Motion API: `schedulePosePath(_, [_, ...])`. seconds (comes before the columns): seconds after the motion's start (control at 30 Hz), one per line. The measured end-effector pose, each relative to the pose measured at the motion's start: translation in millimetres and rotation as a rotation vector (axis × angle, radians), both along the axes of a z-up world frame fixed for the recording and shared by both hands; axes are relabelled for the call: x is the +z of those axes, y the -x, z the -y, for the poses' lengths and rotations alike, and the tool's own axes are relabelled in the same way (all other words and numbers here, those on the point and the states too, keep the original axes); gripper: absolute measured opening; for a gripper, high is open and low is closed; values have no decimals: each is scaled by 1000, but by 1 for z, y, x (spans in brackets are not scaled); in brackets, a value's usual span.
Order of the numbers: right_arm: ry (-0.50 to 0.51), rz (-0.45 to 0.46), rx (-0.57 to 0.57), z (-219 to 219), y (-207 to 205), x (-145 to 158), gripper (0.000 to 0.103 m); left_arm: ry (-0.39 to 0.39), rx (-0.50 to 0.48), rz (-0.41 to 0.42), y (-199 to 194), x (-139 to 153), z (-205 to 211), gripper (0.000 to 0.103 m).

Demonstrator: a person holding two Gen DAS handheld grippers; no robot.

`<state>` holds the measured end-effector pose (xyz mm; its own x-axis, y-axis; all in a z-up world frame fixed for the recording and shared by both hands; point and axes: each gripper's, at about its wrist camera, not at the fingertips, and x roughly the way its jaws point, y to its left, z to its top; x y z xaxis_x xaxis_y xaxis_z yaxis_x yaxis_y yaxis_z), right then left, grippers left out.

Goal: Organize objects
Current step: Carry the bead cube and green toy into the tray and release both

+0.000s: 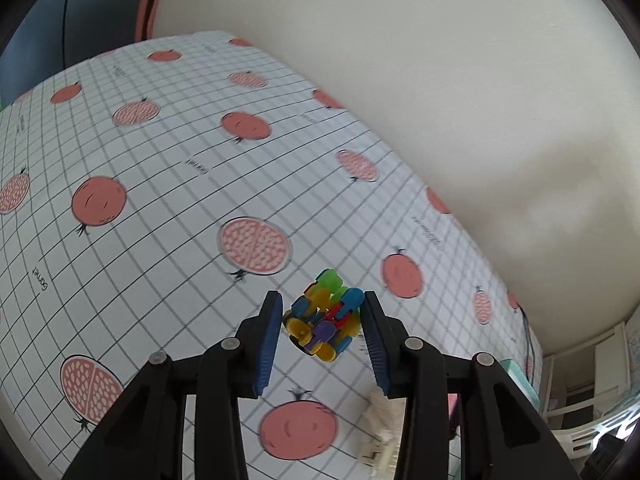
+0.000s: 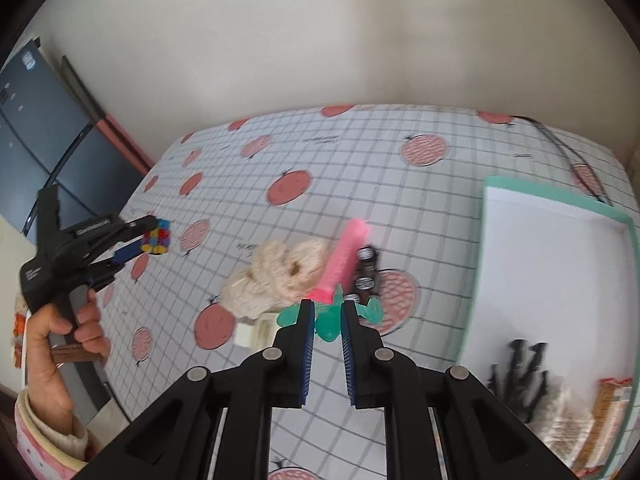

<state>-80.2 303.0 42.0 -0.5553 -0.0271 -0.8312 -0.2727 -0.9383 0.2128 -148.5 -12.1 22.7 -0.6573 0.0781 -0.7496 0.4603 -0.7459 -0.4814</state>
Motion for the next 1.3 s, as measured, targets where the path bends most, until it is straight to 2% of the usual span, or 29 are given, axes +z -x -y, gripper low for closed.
schedulePosePath(0.3, [-29, -16, -110, -43, -20, 11, 14, 4, -92, -52, 7, 22, -44, 42])
schedulePosePath(0.43, [-30, -22, -149, -58, -29, 15, 14, 18, -146, -65, 10, 29, -72, 42])
schedulePosePath(0.63, [-89, -1, -213, -79, -44, 20, 14, 22, -253, -68, 14, 35, -125, 42])
schedulePosePath(0.83, [-108, 45, -292, -105, -61, 14, 14, 50, -382, -61, 16, 35, -186, 42])
schedulePosePath(1.03, [-102, 80, -369, -128, -80, 8, 14, 40, -530, -28, 14, 24, -251, 42])
schedulePosePath(1.17, [-106, 94, -397, -137, -89, 7, 14, 13, -605, -14, 12, 19, -282, 42])
schedulePosePath(1.3, [-106, 109, -422, -146, -96, 5, 14, 33, -662, 21, 9, 10, -307, 42])
